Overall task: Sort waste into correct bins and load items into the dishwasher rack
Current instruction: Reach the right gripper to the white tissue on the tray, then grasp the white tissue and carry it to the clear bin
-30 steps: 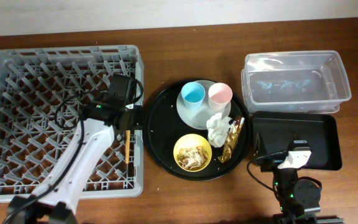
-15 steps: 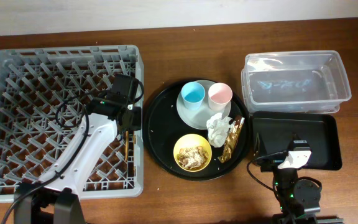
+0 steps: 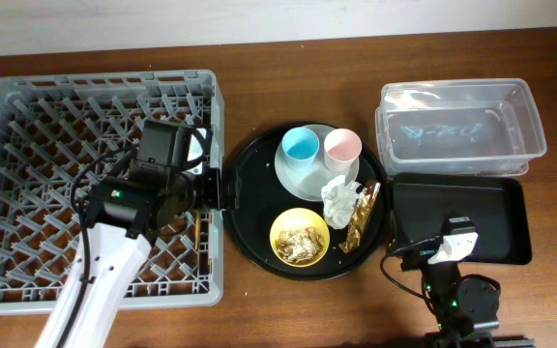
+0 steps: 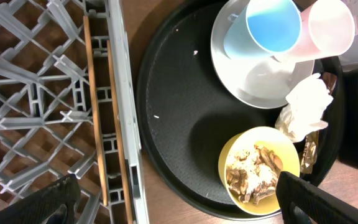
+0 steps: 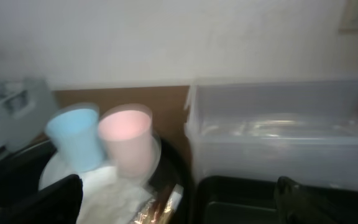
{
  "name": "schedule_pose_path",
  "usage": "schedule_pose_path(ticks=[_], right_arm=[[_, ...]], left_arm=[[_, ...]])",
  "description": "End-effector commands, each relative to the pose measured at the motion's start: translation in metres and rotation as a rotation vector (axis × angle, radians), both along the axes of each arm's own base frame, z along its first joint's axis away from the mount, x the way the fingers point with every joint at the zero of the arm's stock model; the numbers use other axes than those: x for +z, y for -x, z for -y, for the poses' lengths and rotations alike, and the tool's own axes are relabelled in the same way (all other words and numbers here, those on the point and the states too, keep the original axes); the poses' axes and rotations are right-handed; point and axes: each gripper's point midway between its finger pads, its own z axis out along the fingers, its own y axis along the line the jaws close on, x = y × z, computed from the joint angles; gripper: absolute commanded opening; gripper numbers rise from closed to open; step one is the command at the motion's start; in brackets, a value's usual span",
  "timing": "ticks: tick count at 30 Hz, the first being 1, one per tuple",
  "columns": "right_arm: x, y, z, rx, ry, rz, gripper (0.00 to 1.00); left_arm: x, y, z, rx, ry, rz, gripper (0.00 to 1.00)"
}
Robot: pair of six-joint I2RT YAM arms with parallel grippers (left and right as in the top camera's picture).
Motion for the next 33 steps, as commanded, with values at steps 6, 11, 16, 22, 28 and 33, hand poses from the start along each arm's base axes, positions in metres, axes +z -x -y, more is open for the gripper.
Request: schedule_pose_path(ticks=[6,11,16,22,28,33], right_arm=[[0.143,0.036,-0.013,0.09,0.007,-0.243,0.99],[0.208,0.019,-0.063,0.365,-0.11,-0.548,0.99],[0.16,0.006,-0.08,0.383,-0.298,-0.86,0.78],[0.047,0.001,-0.069,0.007,-0.24,-1.067,0.72],[-0.031,-0.027,-0.117,-0.002,-0.168,-1.027,0.99],[-0.097,-0.045,-0.12,-0.078,-0.085,-1.148,0.83]], left_arm=[[0.006,0.003,0.003,-0.011,0.021,0.006,0.99],[0.006,0.003,0.003,-0.011,0.021,0.006,0.99],[0.006,0.003,0.003,-0.011,0.021,0.006,0.99],[0.006,0.003,0.003,-0.011,0.021,0.006,0.99],[0.006,0.003,0.003,-0.011,0.02,0.007,0.99],[0.006,0.003,0.003,-0.011,0.021,0.006,0.99]])
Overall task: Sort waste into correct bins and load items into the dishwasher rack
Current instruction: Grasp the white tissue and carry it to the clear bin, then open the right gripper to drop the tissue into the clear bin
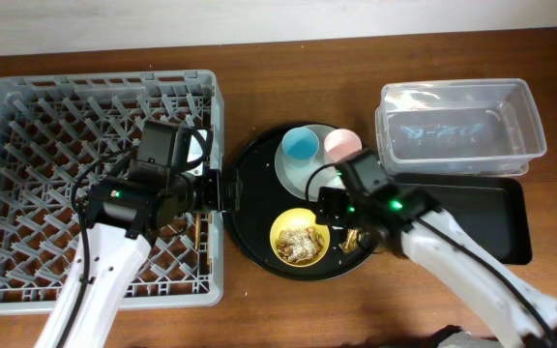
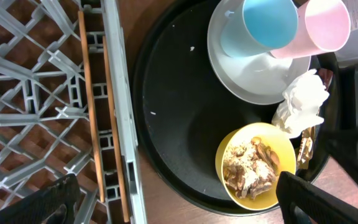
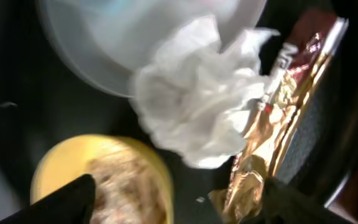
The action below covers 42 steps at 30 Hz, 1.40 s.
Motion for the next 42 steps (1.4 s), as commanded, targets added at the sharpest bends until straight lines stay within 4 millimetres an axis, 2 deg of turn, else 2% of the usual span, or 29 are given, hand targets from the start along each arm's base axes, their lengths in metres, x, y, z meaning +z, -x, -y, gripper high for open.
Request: schedule_pose_path(ticks=[1,5,7,8,11,13,14,16,17,18,20,22,23,25,26,27,28,29,30,32,33,35,36,37,38,39,40,41,42], right_arm=[[-0.037,-0.005,0.003,-0.016,0.069,-0.057,0.83],[-0.065,-0.014,-0.002,-0.008,0.085,-0.082,0.77],[-0.065,-0.014,-0.002,0.014,0.091,-0.08,0.62],[-0.061,-0.013,-0.005,0.037,0.081,-0.075,0.5],[-0.025,-0.015,-0.006,0.067,0.064,-0.018,0.17],[0.013,-0.018,-0.007,0.066,0.034,0.045,0.06],[0.037,-0.019,-0.006,0.076,0.022,0.102,0.04],[0.068,-0.023,-0.002,0.076,-0.007,0.183,0.04],[0.092,-0.03,0.013,0.025,-0.031,0.244,0.04],[0.1,-0.036,0.026,-0.018,-0.034,0.269,0.04],[0.109,-0.056,0.066,-0.133,-0.024,0.311,0.04],[0.111,-0.084,0.115,-0.282,-0.011,0.366,0.04],[0.107,-0.1,0.142,-0.355,-0.002,0.387,0.04],[0.09,-0.113,0.165,-0.414,0.012,0.371,0.04],[0.068,-0.127,0.176,-0.438,0.021,0.346,0.04],[0.056,-0.135,0.177,-0.441,0.023,0.336,0.09],[0.045,-0.14,0.178,-0.442,0.026,0.325,0.24],[0.04,-0.144,0.178,-0.442,0.027,0.321,0.58],[0.038,-0.145,0.18,-0.43,0.036,0.322,0.99],[0.057,-0.149,0.181,-0.394,0.051,0.365,0.99],[0.085,-0.146,0.18,-0.345,0.073,0.395,0.99],[0.12,-0.131,0.169,-0.296,0.039,0.38,0.99],[0.146,-0.11,0.155,-0.255,-0.022,0.337,0.99],[0.162,-0.09,0.145,-0.23,-0.064,0.298,0.99],[0.17,-0.071,0.131,-0.194,-0.127,0.251,0.99],[0.176,-0.036,0.108,-0.142,-0.235,0.147,0.98],[0.175,-0.011,0.099,-0.124,-0.276,0.074,0.99],[0.17,0.007,0.098,-0.125,-0.265,0.011,0.6],[0.166,0.016,0.099,-0.132,-0.252,-0.026,0.32]], left_arm=[[0.006,0.0,0.001,-0.004,0.011,0.014,0.99],[0.006,0.0,0.001,-0.004,0.011,0.015,0.99],[0.006,0.0,0.001,-0.004,0.011,0.015,0.99],[0.006,0.0,0.001,-0.004,0.011,0.015,0.99],[0.006,0.0,0.001,-0.004,0.011,0.015,0.99],[0.006,0.0,0.001,-0.004,0.011,0.015,0.99],[0.006,0.0,0.001,-0.004,0.011,0.015,0.99],[0.006,0.0,0.001,-0.004,0.011,0.014,0.99],[0.006,0.0,0.001,-0.004,0.011,0.015,0.99],[0.006,0.0,0.001,-0.004,0.011,0.015,0.99],[0.006,0.0,0.001,-0.004,0.011,0.014,0.99],[0.006,0.0,0.001,-0.004,0.011,0.014,0.99],[0.006,0.0,0.001,-0.004,0.011,0.014,0.99],[0.006,0.0,0.001,-0.004,0.011,0.014,0.99],[0.006,0.0,0.001,-0.004,0.011,0.015,0.99],[0.006,0.0,0.001,-0.004,0.011,0.015,0.99],[0.006,0.0,0.001,-0.004,0.011,0.015,0.99],[0.006,0.0,0.001,-0.004,0.011,0.015,0.99],[0.006,0.0,0.001,-0.004,0.011,0.014,0.99],[0.006,0.0,0.001,-0.004,0.011,0.015,0.99],[0.006,0.0,0.001,-0.004,0.011,0.014,0.99],[0.006,0.0,0.001,-0.004,0.011,0.015,0.99],[0.006,0.0,0.001,-0.004,0.011,0.014,0.99],[0.006,0.0,0.001,-0.004,0.011,0.015,0.99],[0.006,0.0,0.001,-0.004,0.011,0.015,0.99],[0.006,0.0,0.001,-0.004,0.011,0.015,0.99],[0.006,0.0,0.001,-0.004,0.011,0.014,0.99],[0.006,0.0,0.001,-0.004,0.011,0.015,0.99],[0.006,0.0,0.001,-0.004,0.011,0.015,0.99]])
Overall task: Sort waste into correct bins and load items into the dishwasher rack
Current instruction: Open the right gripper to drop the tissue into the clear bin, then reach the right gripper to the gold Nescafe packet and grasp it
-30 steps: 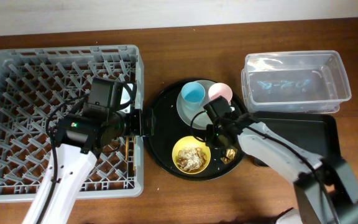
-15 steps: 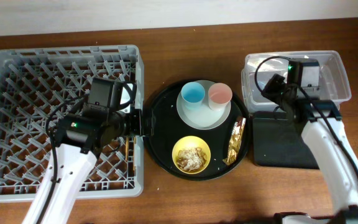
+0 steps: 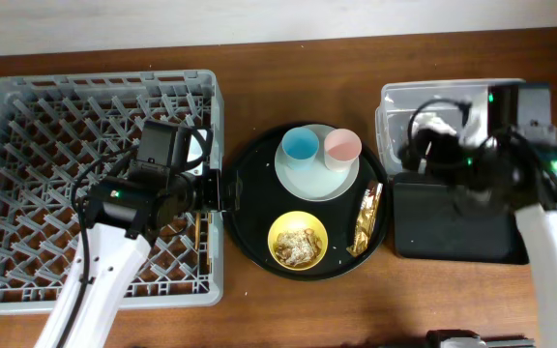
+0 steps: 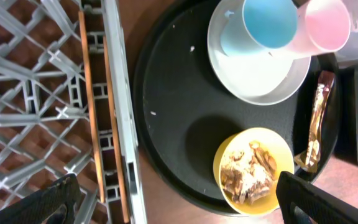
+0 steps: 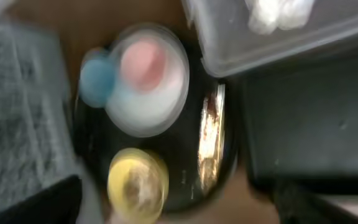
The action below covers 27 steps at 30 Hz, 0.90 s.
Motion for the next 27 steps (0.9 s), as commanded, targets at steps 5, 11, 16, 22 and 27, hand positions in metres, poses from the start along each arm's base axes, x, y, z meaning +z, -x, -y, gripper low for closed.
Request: schedule_pose_path(ticks=[5,11,16,22,27], right_arm=[[-0.038,0.054,-0.036,0.123,-0.062,-0.248,0.04],[-0.091,0.052,-0.049,-0.025,0.176,-0.271,0.09],[-0.128,0.04,-0.061,0.041,0.4,-0.21,0.59],[-0.179,0.016,-0.069,0.044,0.463,-0.282,0.58],[-0.213,0.005,-0.06,0.034,0.571,-0.324,0.54]], left_arm=[[0.006,0.001,0.001,-0.004,0.01,0.013,0.99],[0.006,0.001,0.001,-0.004,0.01,0.013,0.99],[0.006,0.0,0.001,-0.004,0.011,0.014,0.99],[0.006,0.0,0.001,-0.004,0.011,0.014,0.99],[0.006,0.001,0.001,-0.004,0.01,0.013,0.99]])
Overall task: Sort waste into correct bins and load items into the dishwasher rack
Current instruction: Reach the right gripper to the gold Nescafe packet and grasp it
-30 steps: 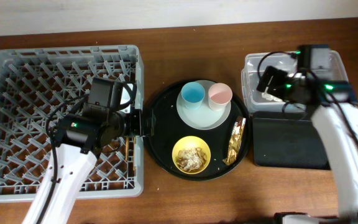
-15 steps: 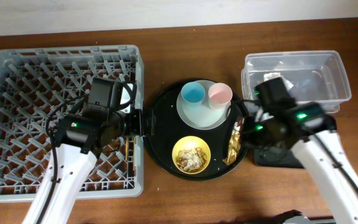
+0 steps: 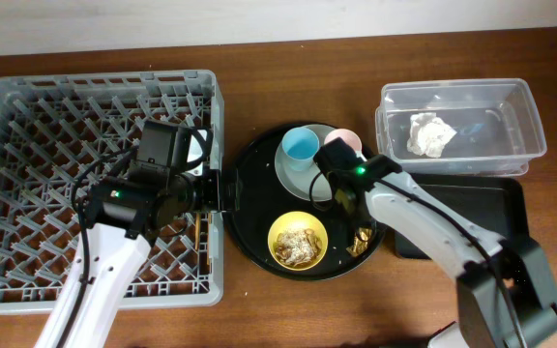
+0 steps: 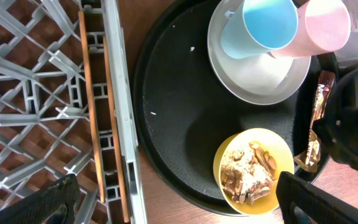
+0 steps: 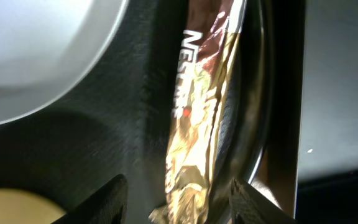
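Observation:
A gold and brown candy wrapper (image 5: 199,118) lies along the right rim of the round black tray (image 3: 251,198). My right gripper (image 5: 182,202) is open low over it, one finger on either side of its lower end. The wrapper (image 3: 364,235) is mostly hidden under that arm in the overhead view. The tray also carries a yellow bowl of food scraps (image 3: 298,239) and a white plate (image 3: 300,172) with a blue cup (image 3: 301,145) and a pink cup (image 3: 335,142). A crumpled tissue (image 3: 431,133) lies in the clear bin (image 3: 530,116). My left gripper (image 4: 179,202) hangs open between the rack and the tray, holding nothing.
The grey dishwasher rack (image 3: 27,106) fills the left side, with brown chopsticks (image 4: 94,112) lying along its right wall. A black bin (image 3: 506,208) sits in front of the clear bin, right of the tray.
My right gripper was high over the clear bin; now it is down on the tray, open around the wrapper. The left arm has not moved.
The tissue first lay on the tray beside the wrapper, my right arm parked at the table's front. Then my right gripper was at the tissue. Later the tissue lay in the clear bin with the gripper above it, and now the gripper straddles the wrapper.

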{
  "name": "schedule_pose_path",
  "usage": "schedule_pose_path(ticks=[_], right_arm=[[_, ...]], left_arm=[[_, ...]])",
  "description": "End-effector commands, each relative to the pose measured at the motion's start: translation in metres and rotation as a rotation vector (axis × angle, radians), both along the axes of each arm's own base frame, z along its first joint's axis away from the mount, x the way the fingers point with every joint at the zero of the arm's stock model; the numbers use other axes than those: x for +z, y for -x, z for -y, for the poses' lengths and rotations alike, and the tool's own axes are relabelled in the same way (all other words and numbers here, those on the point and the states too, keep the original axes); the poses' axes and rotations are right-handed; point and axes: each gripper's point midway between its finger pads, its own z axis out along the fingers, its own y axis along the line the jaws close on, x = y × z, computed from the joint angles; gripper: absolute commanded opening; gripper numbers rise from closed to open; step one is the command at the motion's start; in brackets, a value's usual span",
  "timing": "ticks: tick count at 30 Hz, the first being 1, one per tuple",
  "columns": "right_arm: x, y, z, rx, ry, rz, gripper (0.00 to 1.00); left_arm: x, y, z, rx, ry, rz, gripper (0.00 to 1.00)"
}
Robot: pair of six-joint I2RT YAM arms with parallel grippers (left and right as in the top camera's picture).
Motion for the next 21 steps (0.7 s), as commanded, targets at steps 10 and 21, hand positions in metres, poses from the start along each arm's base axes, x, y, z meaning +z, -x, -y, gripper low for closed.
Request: schedule_pose_path(ticks=[10,21], right_arm=[[-0.021,-0.001,0.011,-0.027,0.092,-0.025,0.53],[-0.042,0.01,0.017,-0.059,0.09,-0.019,0.45]], left_arm=[[0.006,0.0,0.001,-0.004,0.011,0.016,0.99],[0.006,0.0,0.001,-0.004,0.011,0.015,0.99]])
